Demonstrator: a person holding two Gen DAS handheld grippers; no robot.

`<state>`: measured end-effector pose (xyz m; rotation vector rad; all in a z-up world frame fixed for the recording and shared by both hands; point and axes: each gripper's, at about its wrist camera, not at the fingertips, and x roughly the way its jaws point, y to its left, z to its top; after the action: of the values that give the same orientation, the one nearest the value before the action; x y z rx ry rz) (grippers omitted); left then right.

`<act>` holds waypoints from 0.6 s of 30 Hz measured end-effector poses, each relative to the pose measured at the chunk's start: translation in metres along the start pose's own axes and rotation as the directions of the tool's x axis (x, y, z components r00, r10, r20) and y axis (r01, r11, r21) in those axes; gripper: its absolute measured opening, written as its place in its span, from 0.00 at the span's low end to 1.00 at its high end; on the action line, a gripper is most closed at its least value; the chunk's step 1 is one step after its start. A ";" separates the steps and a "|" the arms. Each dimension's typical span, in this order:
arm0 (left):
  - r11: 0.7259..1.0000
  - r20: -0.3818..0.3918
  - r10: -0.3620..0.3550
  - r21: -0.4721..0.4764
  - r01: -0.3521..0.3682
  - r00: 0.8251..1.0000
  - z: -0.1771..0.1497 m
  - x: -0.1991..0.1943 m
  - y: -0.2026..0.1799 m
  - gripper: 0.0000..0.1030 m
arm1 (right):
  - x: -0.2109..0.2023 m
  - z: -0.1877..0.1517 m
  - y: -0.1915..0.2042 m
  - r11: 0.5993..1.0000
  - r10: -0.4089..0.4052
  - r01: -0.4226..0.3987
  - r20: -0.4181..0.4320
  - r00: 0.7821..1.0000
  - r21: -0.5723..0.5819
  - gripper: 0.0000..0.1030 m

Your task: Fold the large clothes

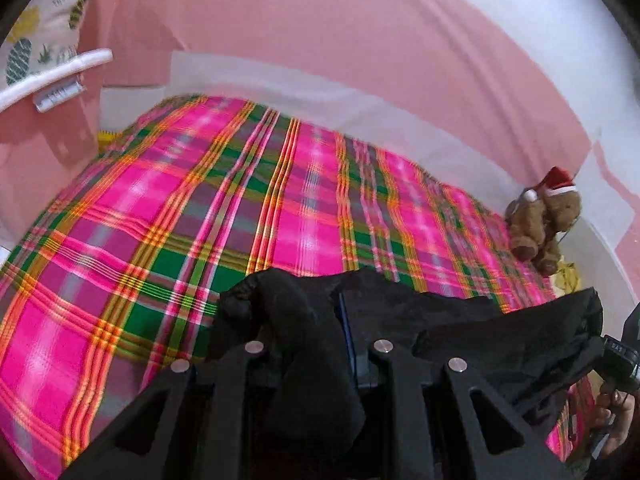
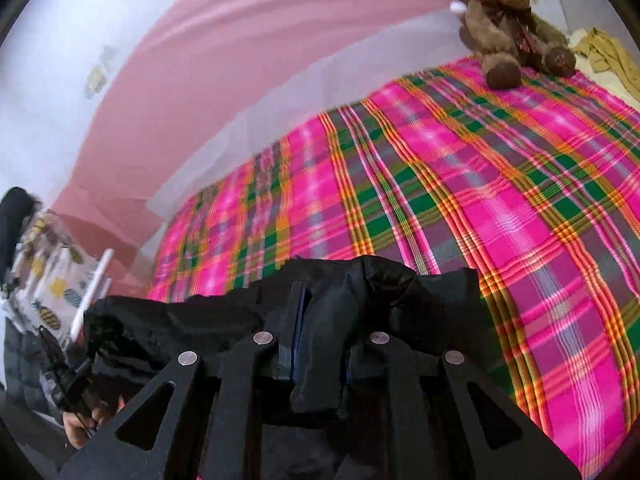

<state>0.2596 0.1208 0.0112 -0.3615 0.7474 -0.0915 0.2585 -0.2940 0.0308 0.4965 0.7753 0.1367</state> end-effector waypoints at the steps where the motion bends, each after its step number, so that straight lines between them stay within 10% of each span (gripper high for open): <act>1: 1.000 -0.011 0.003 -0.003 -0.003 1.000 0.000 0.008 0.002 0.21 | 0.011 0.002 -0.003 1.000 -0.009 0.009 -0.017 1.000 0.005 0.15; 13: 0.999 -0.050 -0.032 -0.043 0.030 0.998 -0.004 0.045 0.008 0.32 | 0.074 0.000 -0.033 0.996 0.024 -0.013 -0.120 0.992 0.090 0.19; 18: 0.993 -0.033 -0.088 -0.083 0.085 0.996 0.009 0.029 0.011 0.56 | 0.060 0.015 -0.039 0.982 0.124 -0.102 -0.128 0.984 0.161 0.33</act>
<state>0.2866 0.1272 -0.0053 -0.4716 0.7729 -0.1494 0.3096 -0.3159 -0.0167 0.6839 0.8972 0.2200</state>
